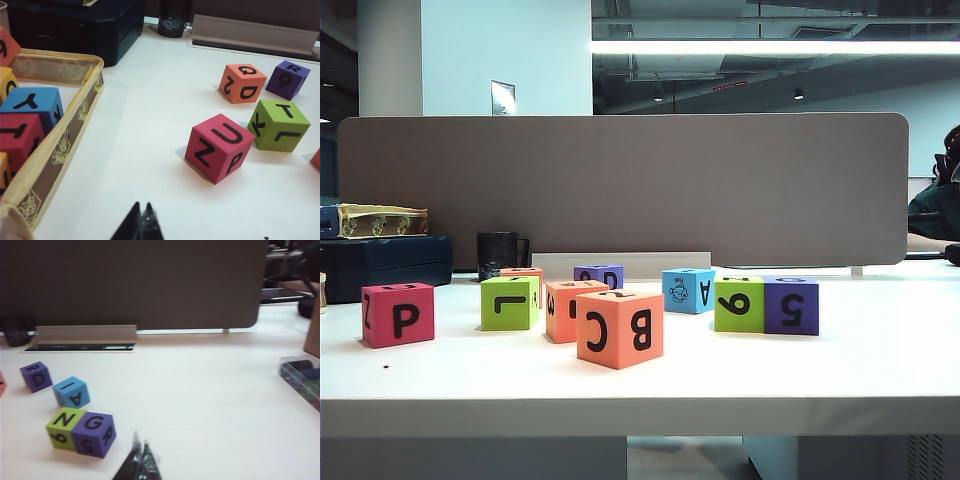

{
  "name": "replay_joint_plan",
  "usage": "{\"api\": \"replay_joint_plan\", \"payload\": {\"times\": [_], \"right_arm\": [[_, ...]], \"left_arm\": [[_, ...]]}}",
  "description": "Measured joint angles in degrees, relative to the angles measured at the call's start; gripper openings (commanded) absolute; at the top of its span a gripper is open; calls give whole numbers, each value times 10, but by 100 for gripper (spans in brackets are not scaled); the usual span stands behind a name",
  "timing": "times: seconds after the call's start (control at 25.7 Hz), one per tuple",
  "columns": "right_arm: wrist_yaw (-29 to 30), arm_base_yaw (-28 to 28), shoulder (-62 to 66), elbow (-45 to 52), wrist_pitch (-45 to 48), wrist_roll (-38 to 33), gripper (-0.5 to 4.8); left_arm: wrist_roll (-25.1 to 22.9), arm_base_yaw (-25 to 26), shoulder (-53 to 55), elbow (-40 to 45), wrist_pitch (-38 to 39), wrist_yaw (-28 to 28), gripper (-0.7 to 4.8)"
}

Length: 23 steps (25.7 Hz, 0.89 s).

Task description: Select the appropriate blocks from the scattered letter blocks on the table and arrange them in a row to spell out "TURING".

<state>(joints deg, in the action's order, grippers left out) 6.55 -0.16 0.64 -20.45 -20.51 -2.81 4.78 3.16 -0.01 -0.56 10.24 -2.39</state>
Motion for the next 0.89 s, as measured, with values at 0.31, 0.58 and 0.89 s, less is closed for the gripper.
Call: {"api": "replay_joint_plan", "payload": {"times": [0.31,0.58,0.89], "right_arm": [[80,0,0,-24,-49,0,-1],[163,0,0,-32,-59,-1,-1],[241,0,0,-54,-107,-2,-1]], "left_arm": [[0,0,0,0,0,0,-6],[0,0,0,0,0,0,-6],[0,0,0,0,0,0,-5]]}}
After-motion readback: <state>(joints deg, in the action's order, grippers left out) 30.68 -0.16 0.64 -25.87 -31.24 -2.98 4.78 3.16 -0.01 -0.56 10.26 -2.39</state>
